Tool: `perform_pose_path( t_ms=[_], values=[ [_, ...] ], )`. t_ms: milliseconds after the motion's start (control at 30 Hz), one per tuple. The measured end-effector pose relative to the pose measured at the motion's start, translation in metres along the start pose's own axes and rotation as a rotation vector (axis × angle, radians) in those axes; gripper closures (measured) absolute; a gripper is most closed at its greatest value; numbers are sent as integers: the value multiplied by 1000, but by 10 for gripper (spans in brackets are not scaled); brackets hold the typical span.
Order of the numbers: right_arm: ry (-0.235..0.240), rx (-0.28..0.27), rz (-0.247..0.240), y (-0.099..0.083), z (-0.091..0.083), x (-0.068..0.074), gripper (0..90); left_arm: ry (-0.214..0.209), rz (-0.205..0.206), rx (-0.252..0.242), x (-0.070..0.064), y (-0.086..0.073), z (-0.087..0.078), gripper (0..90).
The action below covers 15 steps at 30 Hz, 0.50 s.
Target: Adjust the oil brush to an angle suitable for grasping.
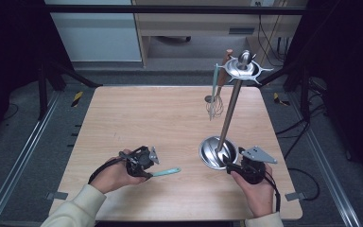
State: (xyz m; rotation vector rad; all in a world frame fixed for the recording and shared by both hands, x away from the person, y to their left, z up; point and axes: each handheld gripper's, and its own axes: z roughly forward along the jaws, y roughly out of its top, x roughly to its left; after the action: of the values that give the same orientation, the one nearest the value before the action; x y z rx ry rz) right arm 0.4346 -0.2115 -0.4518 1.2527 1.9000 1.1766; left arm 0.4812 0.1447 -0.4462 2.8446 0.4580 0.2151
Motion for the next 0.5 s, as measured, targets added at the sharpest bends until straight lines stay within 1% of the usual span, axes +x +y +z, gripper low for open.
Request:
perform_pose_path(
  t_ms=[100,167,300,367,400,433,467,500],
  values=[
    [0,-1,2,0,0,0,318,-11,10,24,1,0,4,659],
    [0,0,2,0,0,0,318,-13,11,30,1,0,6,664],
    [1,-1,1,0,0,0,318,-8,24,53,3,-1,8,676],
    [1,-2,1,0,0,0,318,-12,20,52,3,-2,10,682],
    [1,-2,1,0,0,0,318,-12,28,61,4,-2,10,684],
    [1,-2,1,0,0,0,318,-13,20,58,4,-3,12,688],
    [1,-2,1,0,0,0,318,-16,25,64,5,-3,12,691],
    [1,-2,1,0,0,0,318,-17,20,62,4,-3,13,691]
  ],
)
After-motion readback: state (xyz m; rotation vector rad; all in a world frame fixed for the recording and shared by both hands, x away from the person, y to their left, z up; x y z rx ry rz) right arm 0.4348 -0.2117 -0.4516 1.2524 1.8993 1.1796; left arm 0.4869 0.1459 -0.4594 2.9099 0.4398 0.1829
